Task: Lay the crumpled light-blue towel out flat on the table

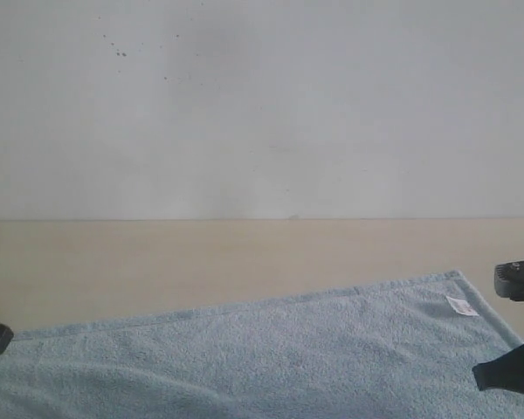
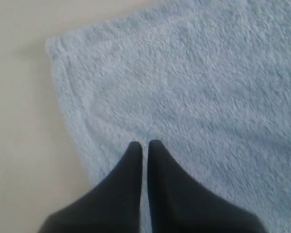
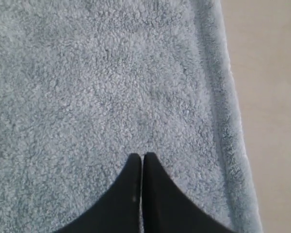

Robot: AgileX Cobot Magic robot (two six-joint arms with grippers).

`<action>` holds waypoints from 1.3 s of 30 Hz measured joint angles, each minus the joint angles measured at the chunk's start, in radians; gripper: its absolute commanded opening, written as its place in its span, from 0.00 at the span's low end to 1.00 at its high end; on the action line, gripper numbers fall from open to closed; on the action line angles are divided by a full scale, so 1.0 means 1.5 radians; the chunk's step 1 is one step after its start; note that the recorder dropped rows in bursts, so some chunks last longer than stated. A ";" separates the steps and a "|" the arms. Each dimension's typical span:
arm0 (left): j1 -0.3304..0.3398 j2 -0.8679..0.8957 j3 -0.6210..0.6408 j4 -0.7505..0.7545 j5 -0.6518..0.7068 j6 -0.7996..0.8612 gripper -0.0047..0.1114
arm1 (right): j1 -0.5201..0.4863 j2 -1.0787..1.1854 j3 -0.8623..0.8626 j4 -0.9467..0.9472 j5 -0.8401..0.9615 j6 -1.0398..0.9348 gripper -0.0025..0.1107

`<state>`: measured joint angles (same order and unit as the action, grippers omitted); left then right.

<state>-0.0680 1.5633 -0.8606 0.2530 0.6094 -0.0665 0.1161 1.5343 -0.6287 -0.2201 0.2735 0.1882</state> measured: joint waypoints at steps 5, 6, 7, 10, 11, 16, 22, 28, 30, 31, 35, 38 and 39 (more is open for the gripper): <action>0.000 -0.073 0.061 -0.040 -0.011 0.022 0.08 | 0.000 0.000 0.000 0.000 -0.035 -0.004 0.02; 0.000 -0.089 0.073 -0.048 -0.013 0.024 0.08 | 0.000 0.002 -0.002 0.000 -0.050 -0.006 0.02; 0.000 -0.098 0.079 -0.052 -0.013 0.023 0.08 | 0.000 0.008 -0.010 0.001 -0.059 -0.011 0.02; 0.000 -0.124 0.099 -0.068 -0.013 0.027 0.08 | 0.000 0.049 -0.058 0.001 -0.063 -0.018 0.02; 0.000 -0.131 0.104 -0.076 -0.011 0.032 0.08 | 0.000 0.069 -0.081 0.001 -0.061 -0.020 0.02; 0.000 -0.152 0.124 -0.109 -0.010 0.058 0.08 | 0.000 0.161 -0.196 0.001 -0.048 -0.024 0.02; 0.000 -0.154 0.124 -0.122 -0.029 0.070 0.08 | 0.000 0.257 -0.326 0.001 -0.013 -0.046 0.02; 0.000 -0.154 0.124 -0.137 -0.051 0.080 0.08 | 0.000 0.339 -0.433 0.001 0.041 -0.070 0.02; 0.000 -0.154 0.124 -0.139 -0.052 0.081 0.08 | 0.000 0.357 -0.452 0.001 0.047 -0.072 0.02; 0.000 -0.154 0.124 -0.139 -0.057 0.081 0.08 | 0.000 0.366 -0.461 0.001 0.047 -0.073 0.02; 0.000 -0.154 0.124 -0.139 -0.070 0.081 0.08 | 0.000 0.398 -0.488 0.001 0.053 -0.083 0.02; 0.000 -0.154 0.124 -0.139 -0.079 0.083 0.08 | 0.000 0.422 -0.510 0.001 0.061 -0.086 0.02; 0.000 -0.154 0.124 -0.139 -0.082 0.083 0.08 | 0.000 0.429 -0.518 0.001 0.066 -0.088 0.02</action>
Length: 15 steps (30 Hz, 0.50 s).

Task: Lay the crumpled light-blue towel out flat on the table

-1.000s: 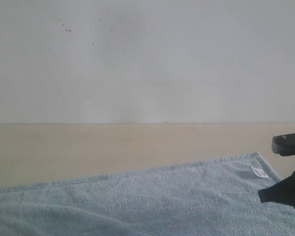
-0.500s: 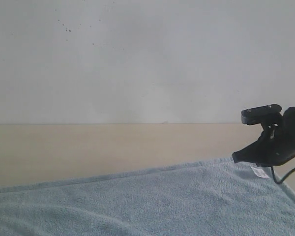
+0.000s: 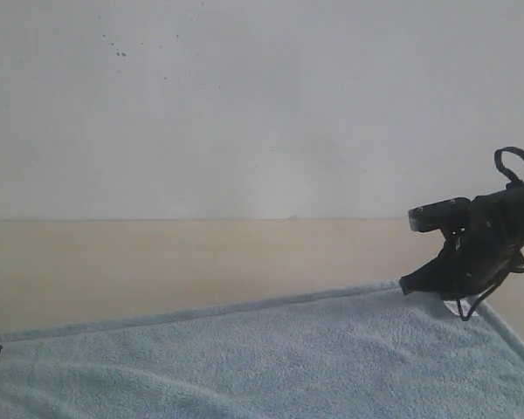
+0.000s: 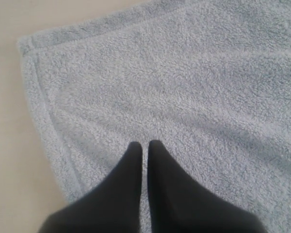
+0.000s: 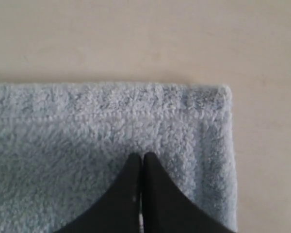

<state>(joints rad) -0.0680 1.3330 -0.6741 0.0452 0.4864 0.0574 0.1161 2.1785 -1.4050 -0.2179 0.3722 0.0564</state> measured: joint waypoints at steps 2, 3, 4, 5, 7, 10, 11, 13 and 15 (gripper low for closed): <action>0.000 0.000 0.000 0.000 -0.003 0.000 0.08 | 0.000 0.013 -0.013 0.000 0.005 0.000 0.02; 0.000 0.000 0.000 0.000 -0.003 0.000 0.08 | 0.000 0.017 -0.019 0.000 0.005 0.000 0.02; 0.000 0.000 0.000 0.000 -0.004 0.000 0.08 | 0.000 0.020 -0.025 0.000 0.006 0.000 0.02; 0.000 0.000 0.000 0.000 -0.007 0.000 0.08 | 0.000 0.025 -0.031 0.000 0.006 0.000 0.02; 0.000 0.000 0.000 0.000 -0.011 0.000 0.08 | -0.005 0.031 -0.040 0.000 0.006 -0.001 0.02; 0.000 0.000 0.000 -0.003 -0.016 0.000 0.08 | -0.018 0.042 -0.058 0.000 0.003 -0.001 0.02; 0.000 0.000 0.000 -0.004 -0.017 0.000 0.08 | -0.027 0.046 -0.063 0.001 0.003 -0.001 0.02; 0.000 0.000 0.000 -0.010 -0.019 0.007 0.08 | -0.043 0.052 -0.071 0.003 0.003 -0.001 0.02; 0.000 0.000 0.000 -0.016 -0.024 0.013 0.08 | -0.068 0.055 -0.075 0.004 0.005 -0.001 0.02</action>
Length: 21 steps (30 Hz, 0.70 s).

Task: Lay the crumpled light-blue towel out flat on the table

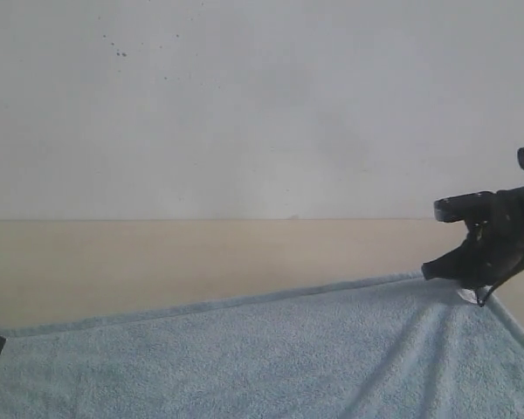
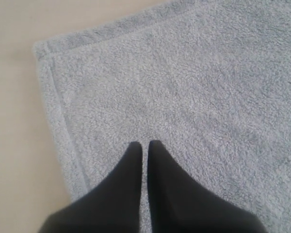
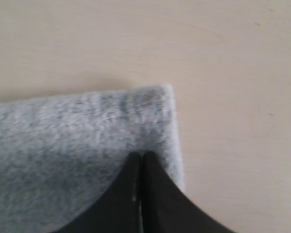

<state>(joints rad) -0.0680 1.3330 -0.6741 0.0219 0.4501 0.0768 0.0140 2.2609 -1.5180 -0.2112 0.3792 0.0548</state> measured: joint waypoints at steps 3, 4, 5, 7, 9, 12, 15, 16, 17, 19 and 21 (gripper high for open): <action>0.000 0.007 0.000 -0.015 -0.014 0.011 0.08 | -0.035 0.000 -0.004 0.002 0.012 0.001 0.02; 0.000 0.011 0.000 -0.021 -0.016 0.018 0.08 | -0.043 0.000 -0.004 0.002 0.015 0.001 0.02; 0.000 0.017 -0.001 -0.030 -0.017 0.027 0.08 | -0.051 0.000 -0.004 0.002 0.020 0.001 0.02; 0.000 0.023 -0.005 -0.045 -0.018 0.040 0.08 | -0.059 -0.001 -0.004 0.002 0.027 0.001 0.02; 0.000 0.026 -0.007 -0.049 -0.021 0.046 0.08 | -0.063 -0.005 -0.004 0.002 0.038 0.001 0.02; 0.000 0.027 -0.011 -0.052 -0.023 0.049 0.08 | -0.063 -0.020 -0.001 0.002 0.058 0.001 0.02; 0.000 0.027 -0.012 -0.053 -0.024 0.050 0.08 | -0.059 -0.053 0.002 0.005 0.066 0.001 0.02; 0.000 0.027 -0.012 -0.053 -0.024 0.050 0.08 | -0.057 -0.068 0.002 0.005 0.066 0.001 0.02; 0.000 0.027 -0.013 -0.054 -0.024 0.050 0.08 | -0.056 -0.084 0.002 0.008 0.067 -0.001 0.02; 0.000 0.027 -0.014 -0.057 -0.024 0.050 0.08 | -0.055 -0.114 0.002 0.012 0.073 -0.001 0.02; 0.000 0.027 -0.014 -0.060 -0.024 0.054 0.08 | -0.055 -0.145 0.002 0.012 0.095 -0.001 0.02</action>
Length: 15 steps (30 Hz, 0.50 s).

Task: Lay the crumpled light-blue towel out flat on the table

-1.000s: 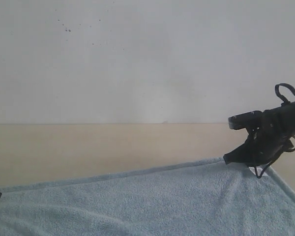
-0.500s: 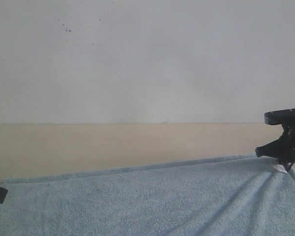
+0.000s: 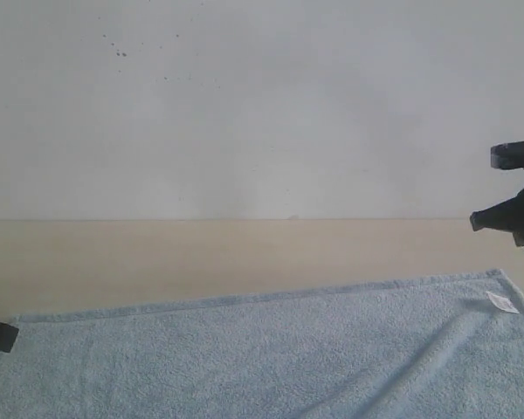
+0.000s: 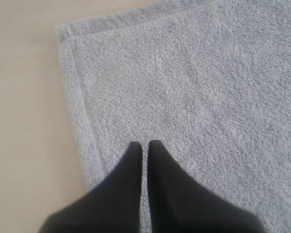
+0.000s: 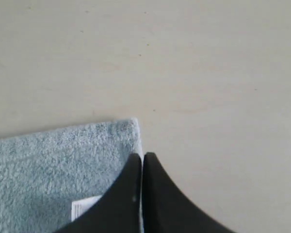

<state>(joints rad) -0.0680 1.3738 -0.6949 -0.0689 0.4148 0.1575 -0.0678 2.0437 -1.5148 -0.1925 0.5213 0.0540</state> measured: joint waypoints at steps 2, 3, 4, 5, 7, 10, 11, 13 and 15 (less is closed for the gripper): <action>0.000 0.000 0.000 -0.009 0.000 0.006 0.08 | 0.000 -0.026 0.004 0.000 0.023 0.000 0.02; 0.000 0.000 0.000 -0.020 0.000 0.014 0.08 | 0.000 -0.054 0.022 0.000 0.033 0.000 0.02; 0.000 0.000 0.000 -0.023 0.000 0.019 0.08 | 0.000 -0.073 0.038 0.001 0.033 -0.001 0.02; 0.000 0.000 0.000 -0.029 0.000 0.023 0.08 | 0.000 -0.109 0.075 0.001 0.033 -0.004 0.02; 0.000 0.000 0.000 -0.038 0.000 0.026 0.08 | 0.000 -0.151 0.141 0.001 0.036 -0.004 0.02; 0.000 0.000 0.000 -0.044 0.000 0.034 0.08 | 0.000 -0.218 0.294 0.001 0.024 0.006 0.02; 0.000 0.000 0.000 -0.044 0.000 0.035 0.08 | 0.000 -0.238 0.336 0.001 0.014 0.013 0.02; 0.000 0.000 0.000 -0.054 0.000 0.036 0.08 | 0.000 -0.292 0.447 0.003 -0.024 0.025 0.02; 0.000 0.000 0.000 -0.058 0.000 0.038 0.08 | 0.000 -0.324 0.517 0.003 -0.041 0.029 0.02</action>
<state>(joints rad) -0.0680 1.3738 -0.6949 -0.1562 0.4148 0.2142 -0.0678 1.5571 -0.7387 -0.1884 0.4603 0.0977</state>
